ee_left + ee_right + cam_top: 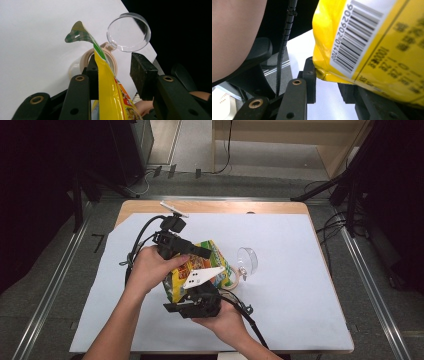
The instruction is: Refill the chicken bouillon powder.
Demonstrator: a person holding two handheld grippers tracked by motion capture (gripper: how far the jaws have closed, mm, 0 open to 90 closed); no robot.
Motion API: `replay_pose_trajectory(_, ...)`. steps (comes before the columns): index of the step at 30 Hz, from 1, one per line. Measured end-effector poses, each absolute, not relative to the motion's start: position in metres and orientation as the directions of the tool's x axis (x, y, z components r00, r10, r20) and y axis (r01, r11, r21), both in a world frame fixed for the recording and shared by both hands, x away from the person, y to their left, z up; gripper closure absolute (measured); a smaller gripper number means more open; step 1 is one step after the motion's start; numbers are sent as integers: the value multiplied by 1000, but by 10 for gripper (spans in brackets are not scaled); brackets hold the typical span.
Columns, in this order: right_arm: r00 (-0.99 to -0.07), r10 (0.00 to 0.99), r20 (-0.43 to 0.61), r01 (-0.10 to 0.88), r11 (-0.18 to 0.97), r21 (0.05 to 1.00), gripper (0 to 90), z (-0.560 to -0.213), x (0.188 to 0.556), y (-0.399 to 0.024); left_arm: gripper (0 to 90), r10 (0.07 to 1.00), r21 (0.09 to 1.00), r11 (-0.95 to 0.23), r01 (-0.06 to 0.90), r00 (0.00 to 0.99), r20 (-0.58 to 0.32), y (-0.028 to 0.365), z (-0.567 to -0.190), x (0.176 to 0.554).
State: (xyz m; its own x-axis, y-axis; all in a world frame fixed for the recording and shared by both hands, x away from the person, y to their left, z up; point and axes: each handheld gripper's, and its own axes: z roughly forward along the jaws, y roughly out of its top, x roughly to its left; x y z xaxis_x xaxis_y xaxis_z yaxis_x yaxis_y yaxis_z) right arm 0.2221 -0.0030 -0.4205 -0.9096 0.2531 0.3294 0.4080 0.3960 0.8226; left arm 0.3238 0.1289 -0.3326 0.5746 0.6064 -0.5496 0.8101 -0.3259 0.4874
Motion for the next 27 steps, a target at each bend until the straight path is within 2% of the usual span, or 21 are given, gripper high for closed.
replay_pose_trajectory(15, -908, 247, 338, 412, 388, 825, 718, -423, 224, -6, 631, 606, 498, -327, 803, 583, -541, 133, -327, 321)
replay_pose_trajectory(27, -897, 258, 359, 435, 375, 818, 716, -421, 225, -5, 644, 612, 477, -363, 800, 591, -526, 122, -329, 329)
